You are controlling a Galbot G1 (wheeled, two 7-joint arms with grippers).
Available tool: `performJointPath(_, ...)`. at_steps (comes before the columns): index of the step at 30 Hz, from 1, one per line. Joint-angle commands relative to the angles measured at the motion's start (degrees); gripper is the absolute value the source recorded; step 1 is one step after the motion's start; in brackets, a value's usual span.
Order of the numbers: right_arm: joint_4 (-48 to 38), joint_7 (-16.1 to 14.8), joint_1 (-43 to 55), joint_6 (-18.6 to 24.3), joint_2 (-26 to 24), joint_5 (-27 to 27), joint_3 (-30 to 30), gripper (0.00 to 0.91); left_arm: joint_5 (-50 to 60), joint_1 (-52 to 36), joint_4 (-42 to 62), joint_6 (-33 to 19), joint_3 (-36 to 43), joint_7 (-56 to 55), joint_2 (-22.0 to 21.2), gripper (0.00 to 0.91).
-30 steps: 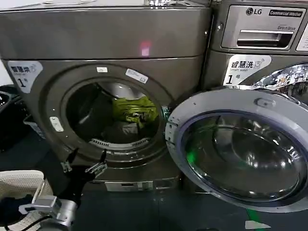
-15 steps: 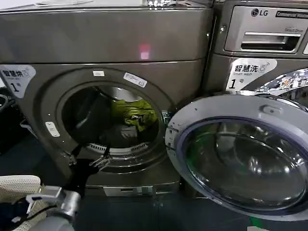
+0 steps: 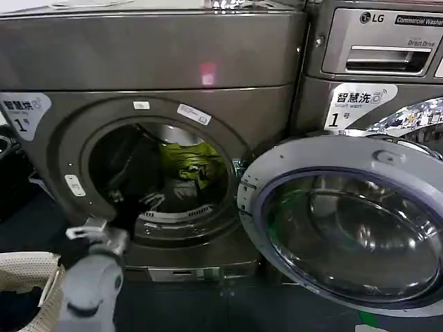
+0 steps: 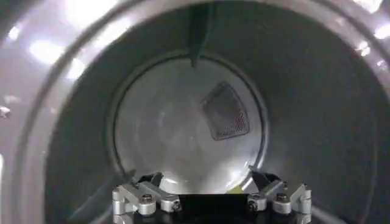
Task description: Grasp the clothes from the dryer.
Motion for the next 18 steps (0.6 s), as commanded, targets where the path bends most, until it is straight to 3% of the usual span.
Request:
performJointPath(1,0.3,0.1,-0.4,-0.5,-0.2,1.7,1.8,0.907,-0.4,-13.4,17.7,-2.3,4.5,-1.5,0.1,0.907)
performJointPath(18,0.7,-1.5,0.6,0.6,0.1,1.9,0.7,0.907,-2.7,-30.8,41.9,-4.9,9.5,-2.4,-1.6,0.907)
